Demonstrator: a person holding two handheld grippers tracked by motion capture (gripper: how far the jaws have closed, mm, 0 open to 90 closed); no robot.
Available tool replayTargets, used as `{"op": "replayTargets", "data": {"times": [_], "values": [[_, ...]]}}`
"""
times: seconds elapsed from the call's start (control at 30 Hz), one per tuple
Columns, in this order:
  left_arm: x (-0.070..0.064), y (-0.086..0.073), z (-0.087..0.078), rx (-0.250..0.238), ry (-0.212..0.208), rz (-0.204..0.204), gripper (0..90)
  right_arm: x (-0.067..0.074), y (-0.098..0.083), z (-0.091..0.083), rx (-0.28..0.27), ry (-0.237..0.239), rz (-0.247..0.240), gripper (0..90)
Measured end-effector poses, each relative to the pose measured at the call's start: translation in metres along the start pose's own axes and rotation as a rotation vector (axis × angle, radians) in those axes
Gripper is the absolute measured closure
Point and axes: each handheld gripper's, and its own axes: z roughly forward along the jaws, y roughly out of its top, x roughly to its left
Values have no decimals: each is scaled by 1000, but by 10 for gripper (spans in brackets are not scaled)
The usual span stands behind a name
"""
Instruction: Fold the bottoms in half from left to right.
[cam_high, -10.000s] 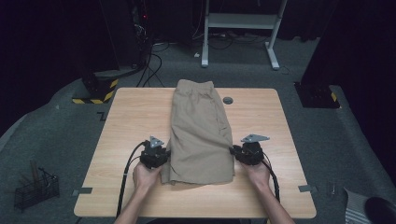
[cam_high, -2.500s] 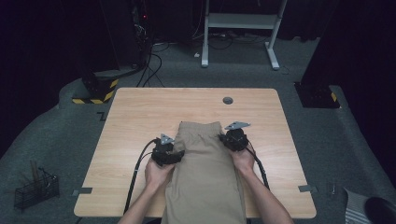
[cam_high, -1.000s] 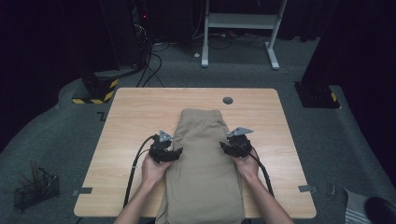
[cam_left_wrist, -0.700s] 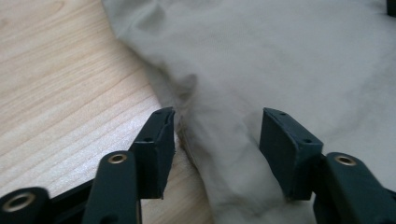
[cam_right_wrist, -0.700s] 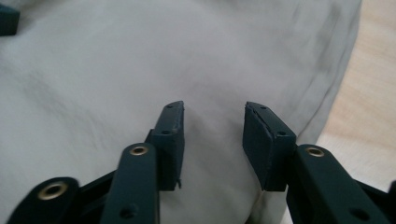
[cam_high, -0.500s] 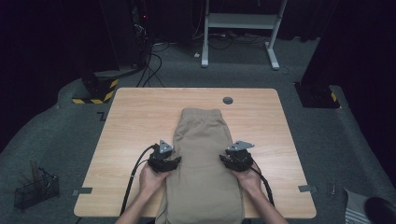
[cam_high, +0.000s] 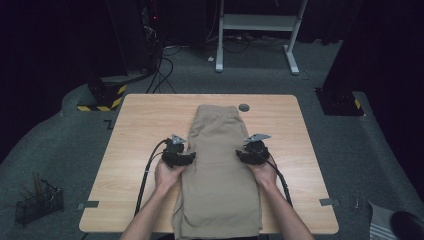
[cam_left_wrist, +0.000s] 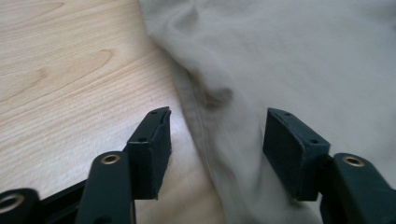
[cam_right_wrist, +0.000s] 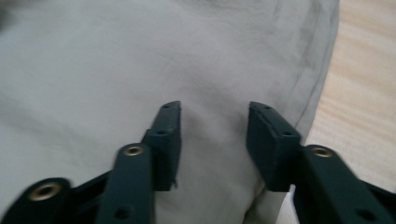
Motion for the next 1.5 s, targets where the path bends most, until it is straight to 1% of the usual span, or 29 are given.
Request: {"op": "replayTargets", "data": {"times": [0.03,0.07,0.13,0.2,0.27,0.37,0.43,0.5,0.53,0.57,0.6,0.67,0.7,0.83,0.9,0.93,0.97,1.0,1.03,1.07,1.13,1.17,1.23,1.3,1.33,1.37,1.4,1.47,1.5], "values": [[-3,-3,-7,-8,-10,15,407,-2,-2,-5,-13,10,28,504],[-7,-7,-14,-9,-16,32,405,-2,-5,-12,-37,12,42,504],[-12,-16,-24,-1,-33,46,406,1,-13,-27,-71,15,52,501],[-18,-24,-31,6,-49,58,405,6,-21,-39,-68,30,34,490],[-22,-31,-36,15,-51,73,403,15,-29,-49,-54,37,6,486],[-26,-37,-37,28,-53,74,407,27,-42,-56,-35,49,-25,483],[-25,-38,-34,33,-45,84,415,32,-48,-56,-24,36,-45,482],[-23,-37,-29,39,-48,80,423,33,-50,-51,-5,27,-55,483],[-22,-36,-27,36,-44,83,428,33,-50,-48,5,20,-54,485],[-20,-35,-25,25,-32,94,435,32,-50,-45,4,19,-57,488],[-18,-33,-23,18,-23,91,442,31,-49,-42,-4,14,-59,488],[-12,-28,-17,16,-18,70,451,27,-44,-36,-15,4,-61,489],[-10,-24,-13,16,-14,57,453,25,-41,-33,-15,-5,-52,489],[-3,-11,-2,27,16,36,462,15,-24,-17,-18,-65,-48,494],[-4,-7,-5,22,23,25,462,12,-16,-12,-3,-79,-30,495],[-6,-6,-11,6,11,25,452,11,-15,-12,1,-90,-27,491],[-9,-8,-19,-13,0,26,432,13,-15,-15,-2,-91,-21,478],[-13,-10,-27,-32,-15,31,418,14,-17,-20,-16,-78,-18,465],[-18,-12,-35,-33,-39,32,398,17,-20,-26,-34,-65,-13,456],[-23,-15,-41,-25,-61,39,367,20,-24,-32,-49,-51,-15,453],[-33,-24,-50,-16,-80,77,339,26,-33,-44,-64,-30,-18,445],[-38,-29,-52,-1,-86,92,326,28,-38,-49,-72,-23,-24,442],[-44,-39,-56,16,-99,100,296,31,-45,-56,-79,-1,-19,435],[-47,-49,-61,12,-97,101,291,34,-52,-60,-75,18,-25,434],[-47,-54,-63,9,-97,96,293,36,-54,-61,-68,20,-32,437],[-47,-58,-65,11,-86,103,302,38,-57,-61,-57,18,-39,456],[-46,-61,-65,17,-70,113,318,39,-58,-59,-47,12,-59,501],[-41,-64,-61,42,-22,133,368,41,-61,-52,-20,-9,-97,586],[-38,-64,-56,51,-12,132,396,39,-61,-50,-37,8,-92,621]]}}
